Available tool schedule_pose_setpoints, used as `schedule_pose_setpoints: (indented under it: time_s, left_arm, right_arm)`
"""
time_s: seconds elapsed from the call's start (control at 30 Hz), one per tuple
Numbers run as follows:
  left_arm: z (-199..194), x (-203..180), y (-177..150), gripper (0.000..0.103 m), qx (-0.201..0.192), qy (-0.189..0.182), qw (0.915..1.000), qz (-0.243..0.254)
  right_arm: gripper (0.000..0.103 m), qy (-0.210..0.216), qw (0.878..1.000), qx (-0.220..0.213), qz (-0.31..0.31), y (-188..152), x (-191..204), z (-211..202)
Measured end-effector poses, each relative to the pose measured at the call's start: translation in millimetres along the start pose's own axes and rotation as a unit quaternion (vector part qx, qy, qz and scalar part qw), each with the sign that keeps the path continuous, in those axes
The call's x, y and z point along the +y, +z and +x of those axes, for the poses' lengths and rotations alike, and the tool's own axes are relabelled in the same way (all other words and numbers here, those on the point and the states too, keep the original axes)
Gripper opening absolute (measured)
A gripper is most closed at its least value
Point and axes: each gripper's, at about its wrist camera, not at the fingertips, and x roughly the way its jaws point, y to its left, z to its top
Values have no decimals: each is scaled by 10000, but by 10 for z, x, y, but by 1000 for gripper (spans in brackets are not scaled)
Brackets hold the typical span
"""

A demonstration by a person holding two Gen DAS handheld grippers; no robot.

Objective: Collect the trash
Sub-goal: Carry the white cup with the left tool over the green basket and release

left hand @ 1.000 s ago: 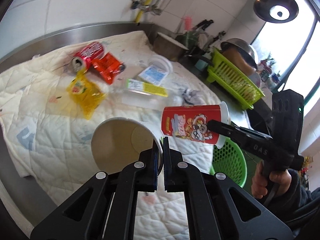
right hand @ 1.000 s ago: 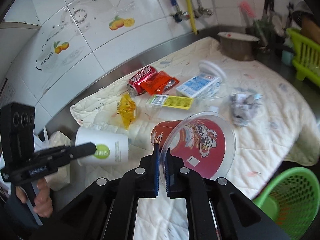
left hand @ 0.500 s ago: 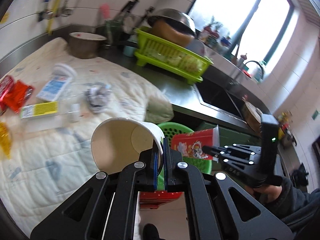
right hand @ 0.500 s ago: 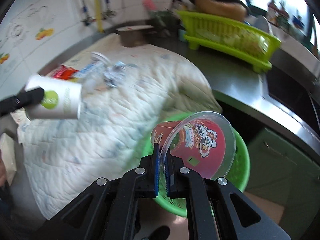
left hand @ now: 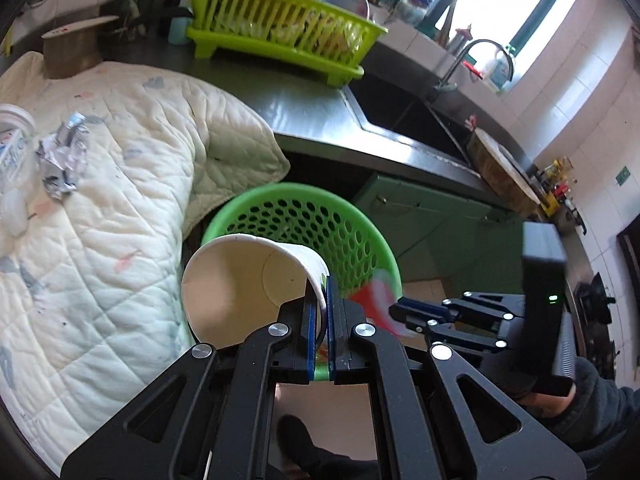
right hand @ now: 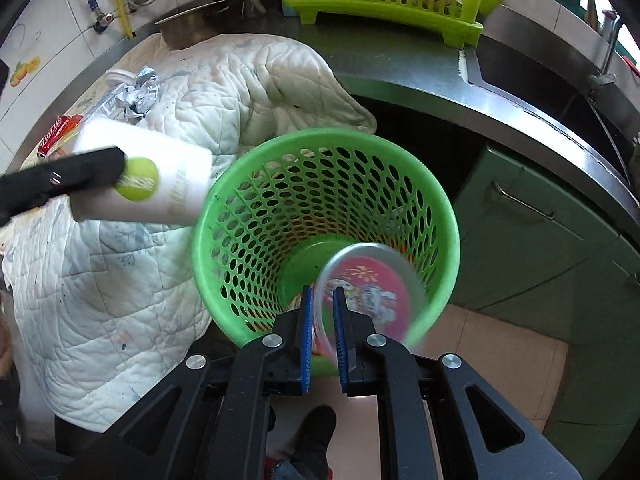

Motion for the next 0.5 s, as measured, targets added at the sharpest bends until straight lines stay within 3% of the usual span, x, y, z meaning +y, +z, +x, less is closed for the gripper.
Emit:
schedule_pose_setpoints:
  time_s: [0.43, 0.5]
  left_arm:
    - [469, -46, -57, 3, 557, -1, 9984, -73]
    - [505, -57, -61, 8, 613, 38, 9981, -68]
  right_arm:
    - [41, -18, 9993, -382, -5, 70, -38, -292]
    - [45, -28, 9990, -442, -21, 76, -27, -340]
